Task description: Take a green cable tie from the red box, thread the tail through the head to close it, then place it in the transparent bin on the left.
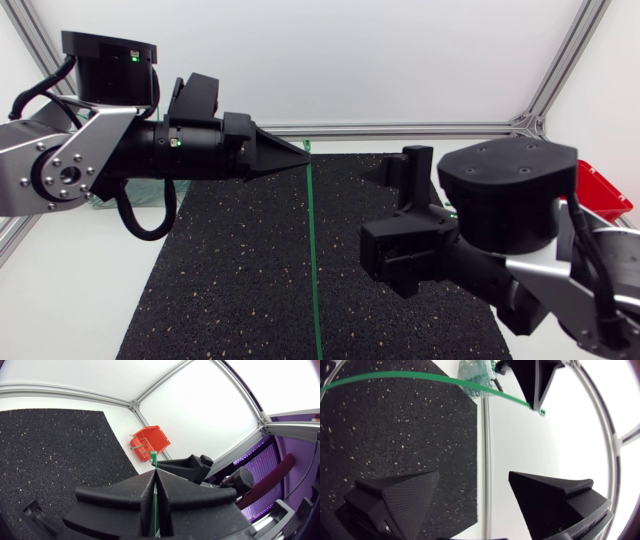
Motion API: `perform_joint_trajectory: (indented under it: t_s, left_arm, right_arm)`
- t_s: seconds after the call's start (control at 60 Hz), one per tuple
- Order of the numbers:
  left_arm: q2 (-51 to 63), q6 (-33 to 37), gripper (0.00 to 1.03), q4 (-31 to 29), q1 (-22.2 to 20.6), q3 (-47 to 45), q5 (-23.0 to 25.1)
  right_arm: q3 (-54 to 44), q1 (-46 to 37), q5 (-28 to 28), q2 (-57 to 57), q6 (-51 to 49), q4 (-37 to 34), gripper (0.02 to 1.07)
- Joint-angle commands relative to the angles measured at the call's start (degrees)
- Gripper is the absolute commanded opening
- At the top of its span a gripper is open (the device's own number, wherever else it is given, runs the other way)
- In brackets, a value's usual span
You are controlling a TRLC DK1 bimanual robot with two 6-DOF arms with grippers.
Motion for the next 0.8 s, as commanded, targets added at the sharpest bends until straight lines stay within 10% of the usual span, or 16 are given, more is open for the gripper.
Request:
perform_joint_trajectory:
  t_s: [0.0, 0.233, 0.783]
  left_arm:
    - [1.1, 0.5, 0.04, -0.5, 0.8, 2.4, 0.9]
    - [3.9, 0.5, 0.04, -3.4, 3.9, 4.8, 5.3]
    - [6.0, 2.8, 0.04, -3.5, 5.4, 5.9, 6.4]
  right_arm:
    - [-5.0, 1.2, 1.1, -1.0, -15.2, 8.9, 1.03]
    - [-14.6, 2.9, -7.6, -1.7, -38.7, 29.2, 1.03]
    - [-22.3, 4.3, -34.3, -5.6, -53.7, 36.2, 1.03]
